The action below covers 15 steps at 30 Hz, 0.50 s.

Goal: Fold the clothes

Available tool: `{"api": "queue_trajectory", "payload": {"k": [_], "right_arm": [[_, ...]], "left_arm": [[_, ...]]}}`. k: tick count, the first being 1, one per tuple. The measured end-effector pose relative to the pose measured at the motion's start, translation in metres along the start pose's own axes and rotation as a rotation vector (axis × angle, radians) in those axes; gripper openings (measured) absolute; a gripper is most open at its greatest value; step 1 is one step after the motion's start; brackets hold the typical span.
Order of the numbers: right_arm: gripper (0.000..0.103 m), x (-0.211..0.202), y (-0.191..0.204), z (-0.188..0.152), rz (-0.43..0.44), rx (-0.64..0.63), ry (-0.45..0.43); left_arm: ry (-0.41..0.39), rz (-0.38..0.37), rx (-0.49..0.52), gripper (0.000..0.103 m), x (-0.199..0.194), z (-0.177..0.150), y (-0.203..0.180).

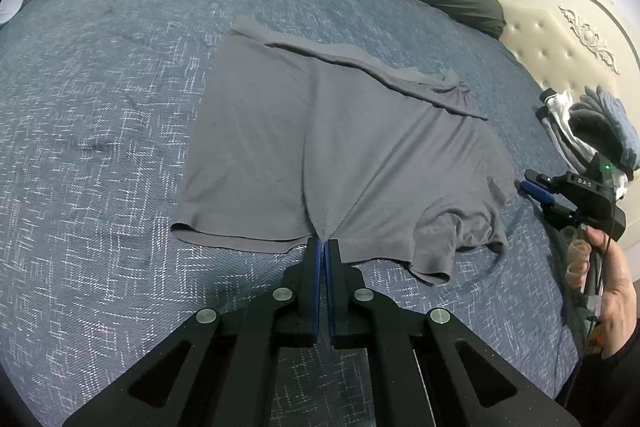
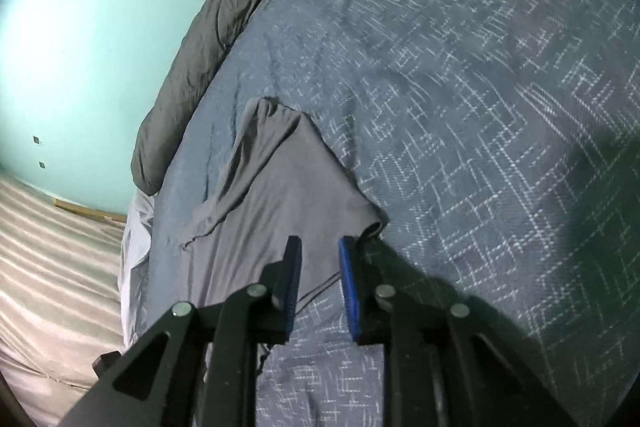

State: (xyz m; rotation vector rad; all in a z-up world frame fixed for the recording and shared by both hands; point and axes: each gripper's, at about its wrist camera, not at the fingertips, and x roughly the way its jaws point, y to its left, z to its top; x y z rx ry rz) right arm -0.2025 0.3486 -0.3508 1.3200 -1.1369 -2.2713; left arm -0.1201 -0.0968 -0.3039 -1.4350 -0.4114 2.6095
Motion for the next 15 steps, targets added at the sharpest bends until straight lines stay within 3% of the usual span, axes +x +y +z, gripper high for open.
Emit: {"api": "queue_trajectory", "payload": {"k": [11,15], "right_arm": [[0.019,0.016,0.005,-0.003,0.008,-0.031,0.004],[0.013,0.010,0.005,-0.002,0.022,-0.027,-0.023]], "left_arm": [[-0.002,0.000,-0.002,0.002,0.000,0.000,0.003],[0.000,-0.001,-0.003,0.002,0.000,0.000,0.004]]}}
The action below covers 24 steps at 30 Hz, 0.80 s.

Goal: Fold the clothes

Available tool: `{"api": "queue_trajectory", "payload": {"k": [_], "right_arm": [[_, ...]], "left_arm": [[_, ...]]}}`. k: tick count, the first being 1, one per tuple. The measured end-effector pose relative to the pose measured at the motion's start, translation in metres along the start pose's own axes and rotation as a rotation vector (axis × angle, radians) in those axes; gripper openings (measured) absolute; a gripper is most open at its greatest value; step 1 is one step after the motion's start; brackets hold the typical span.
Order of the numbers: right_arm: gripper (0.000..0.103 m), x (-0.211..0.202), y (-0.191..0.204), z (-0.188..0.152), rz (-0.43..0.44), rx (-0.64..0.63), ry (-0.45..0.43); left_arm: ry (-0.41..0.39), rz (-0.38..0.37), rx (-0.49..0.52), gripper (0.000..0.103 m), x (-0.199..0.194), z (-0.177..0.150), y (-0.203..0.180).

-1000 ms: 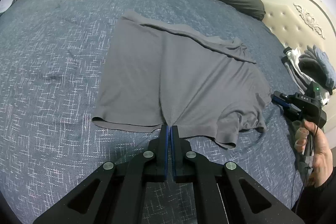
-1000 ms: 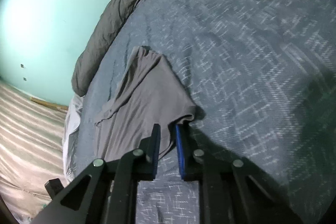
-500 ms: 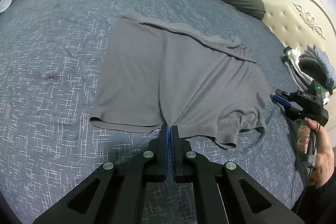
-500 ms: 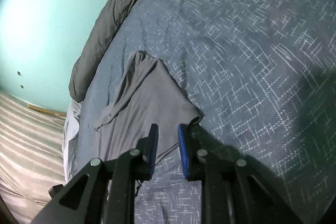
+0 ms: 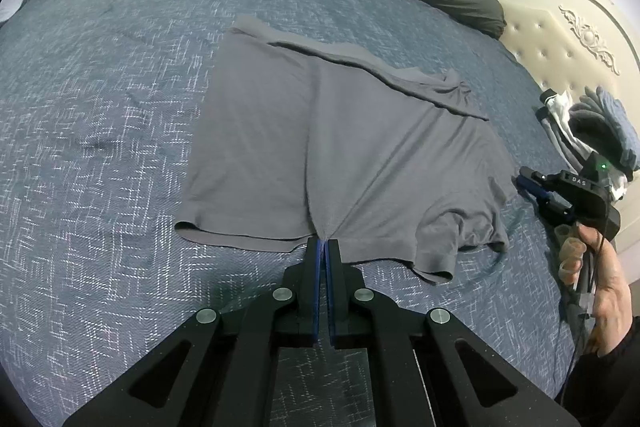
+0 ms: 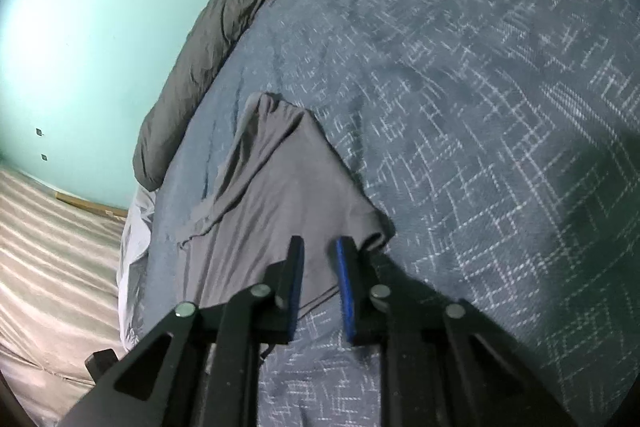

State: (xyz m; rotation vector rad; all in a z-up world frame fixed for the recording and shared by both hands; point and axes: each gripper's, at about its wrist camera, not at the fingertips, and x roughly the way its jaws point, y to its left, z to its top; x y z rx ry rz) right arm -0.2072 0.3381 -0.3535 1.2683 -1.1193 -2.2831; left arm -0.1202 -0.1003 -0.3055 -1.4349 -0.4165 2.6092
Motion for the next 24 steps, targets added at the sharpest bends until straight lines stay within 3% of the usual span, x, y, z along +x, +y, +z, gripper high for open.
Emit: {"api": "queue_trajectory", "payload": {"k": [4,14,24], "right_arm": [[0.013,-0.004,0.002,-0.002,0.011,0.010,0.000],[0.022,0.020,0.030,-0.032,0.097,0.001,0.145],[0.022,0.033,0.031,-0.042,0.101,0.052,0.166]], "left_arm": [[-0.002,-0.001,0.003,0.002,0.000,0.001,-0.001],[-0.001,-0.001,0.004,0.002,0.001,0.002,-0.002],[0.001,-0.007,0.002,0.002,-0.002,0.002,0.000]]}}
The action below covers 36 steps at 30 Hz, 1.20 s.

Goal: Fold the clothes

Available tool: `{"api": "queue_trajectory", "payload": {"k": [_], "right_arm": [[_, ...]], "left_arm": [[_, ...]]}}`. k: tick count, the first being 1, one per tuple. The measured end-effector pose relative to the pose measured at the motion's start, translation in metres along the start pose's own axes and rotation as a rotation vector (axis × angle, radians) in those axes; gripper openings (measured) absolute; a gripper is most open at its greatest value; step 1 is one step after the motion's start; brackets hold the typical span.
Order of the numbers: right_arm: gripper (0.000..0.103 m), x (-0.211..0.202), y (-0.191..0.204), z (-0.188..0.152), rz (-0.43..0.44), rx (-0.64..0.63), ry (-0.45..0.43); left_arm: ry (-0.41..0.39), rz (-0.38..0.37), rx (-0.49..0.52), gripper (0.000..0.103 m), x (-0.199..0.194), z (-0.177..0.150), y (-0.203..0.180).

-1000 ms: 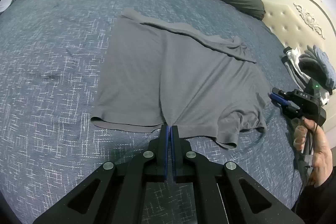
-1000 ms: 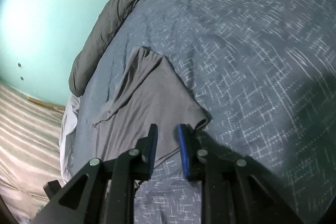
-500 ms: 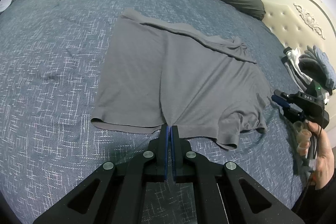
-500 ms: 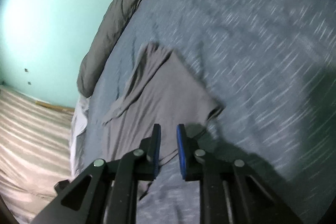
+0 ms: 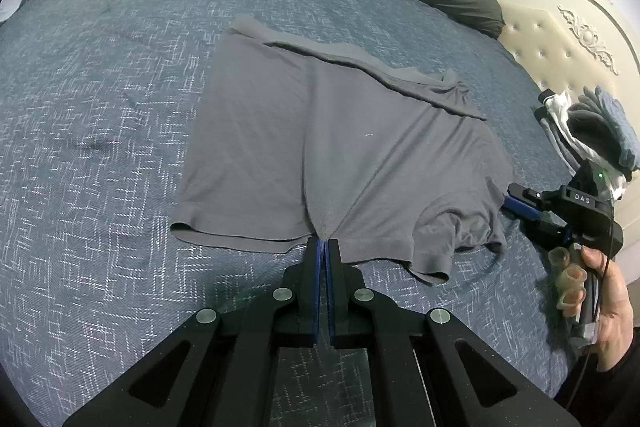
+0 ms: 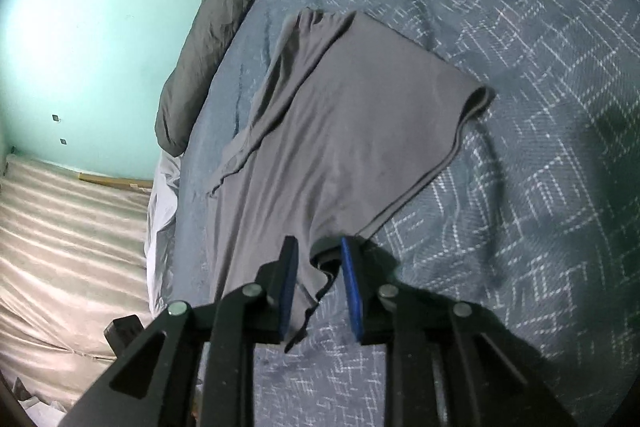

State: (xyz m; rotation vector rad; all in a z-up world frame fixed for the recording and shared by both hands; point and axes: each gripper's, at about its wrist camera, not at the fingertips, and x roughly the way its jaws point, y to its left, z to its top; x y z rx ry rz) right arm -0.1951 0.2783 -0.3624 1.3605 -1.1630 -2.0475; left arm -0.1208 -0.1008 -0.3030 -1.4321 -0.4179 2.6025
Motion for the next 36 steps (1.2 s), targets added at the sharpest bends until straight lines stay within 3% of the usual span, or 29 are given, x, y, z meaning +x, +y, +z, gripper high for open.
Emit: {"api": "queue_trajectory", "payload": {"k": [14,20,24,36], "right_arm": [[0.022,0.009,-0.005,0.000,0.044,0.075,-0.015],[0.021,0.013,-0.001,0.000,0.024,0.037,-0.025],[0.004,0.010,-0.003,0.000,0.014,0.016,-0.046],[0.002,-0.024,0.010,-0.006,0.057,-0.038,-0.097]], "left_arm": [[0.001,0.006,-0.007,0.002,-0.002,-0.004,-0.003],[0.000,0.005,-0.005,0.002,-0.003,-0.004,-0.003],[0.001,0.007,-0.009,0.002,-0.003,-0.005,-0.002],[-0.027,0.004,-0.006,0.002,-0.016,-0.002,-0.005]]}}
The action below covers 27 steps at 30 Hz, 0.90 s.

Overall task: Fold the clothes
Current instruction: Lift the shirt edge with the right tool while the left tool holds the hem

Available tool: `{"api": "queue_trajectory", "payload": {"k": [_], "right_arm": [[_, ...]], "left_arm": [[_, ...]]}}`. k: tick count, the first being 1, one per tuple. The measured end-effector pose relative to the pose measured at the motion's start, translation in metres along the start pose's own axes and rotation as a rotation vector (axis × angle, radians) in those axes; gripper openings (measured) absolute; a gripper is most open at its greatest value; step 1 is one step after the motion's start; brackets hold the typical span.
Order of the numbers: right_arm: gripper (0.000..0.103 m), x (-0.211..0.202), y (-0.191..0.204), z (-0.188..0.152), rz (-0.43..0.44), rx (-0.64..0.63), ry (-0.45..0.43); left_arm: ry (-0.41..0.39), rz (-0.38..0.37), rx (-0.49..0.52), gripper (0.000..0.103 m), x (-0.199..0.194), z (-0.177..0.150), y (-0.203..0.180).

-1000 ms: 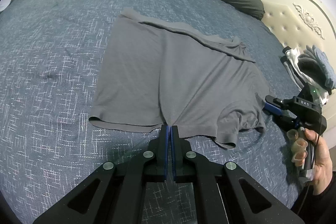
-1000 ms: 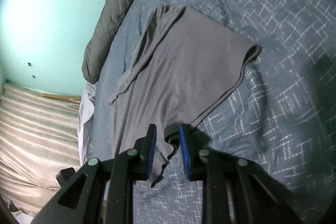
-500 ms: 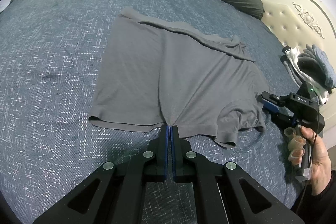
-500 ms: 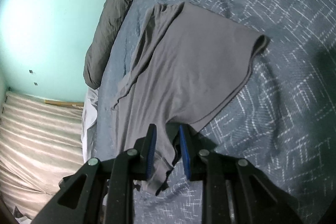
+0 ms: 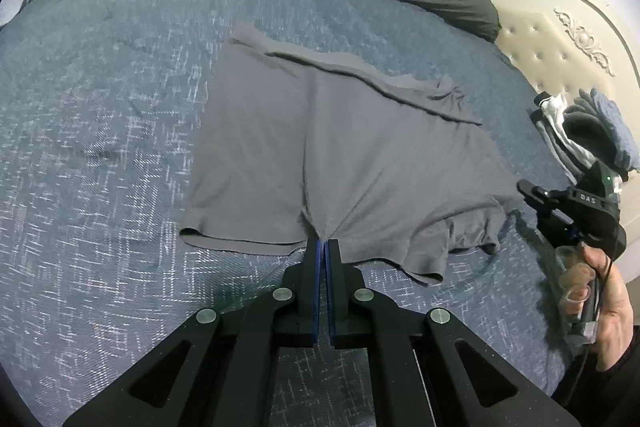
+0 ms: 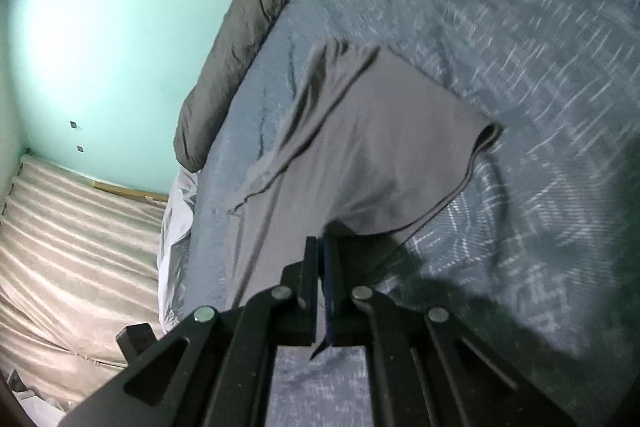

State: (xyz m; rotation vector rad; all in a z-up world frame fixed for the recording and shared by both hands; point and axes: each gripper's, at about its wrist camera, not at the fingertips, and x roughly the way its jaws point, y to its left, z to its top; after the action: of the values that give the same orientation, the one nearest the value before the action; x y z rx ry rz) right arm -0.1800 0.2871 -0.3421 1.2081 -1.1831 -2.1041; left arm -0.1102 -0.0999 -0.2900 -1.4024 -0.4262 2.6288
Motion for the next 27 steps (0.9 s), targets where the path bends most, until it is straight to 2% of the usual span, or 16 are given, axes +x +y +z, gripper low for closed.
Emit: {"api": "queue_trajectory", "payload": {"k": [10,24,27], "right_arm": [[0.002,-0.024,0.011,-0.004,0.048,0.000,-0.021],[0.002,-0.024,-0.001,-0.012,-0.018,0.005,0.003],[0.002,-0.021,-0.001,-0.013,-0.026,-0.001,0.011]], "left_arm": [[-0.031,0.007,-0.018,0.002,-0.027,-0.003,0.005],[0.046,-0.003,-0.061,0.002,-0.017,-0.022,0.009],[0.038,0.004,-0.060,0.003,-0.022,-0.022,0.008]]}}
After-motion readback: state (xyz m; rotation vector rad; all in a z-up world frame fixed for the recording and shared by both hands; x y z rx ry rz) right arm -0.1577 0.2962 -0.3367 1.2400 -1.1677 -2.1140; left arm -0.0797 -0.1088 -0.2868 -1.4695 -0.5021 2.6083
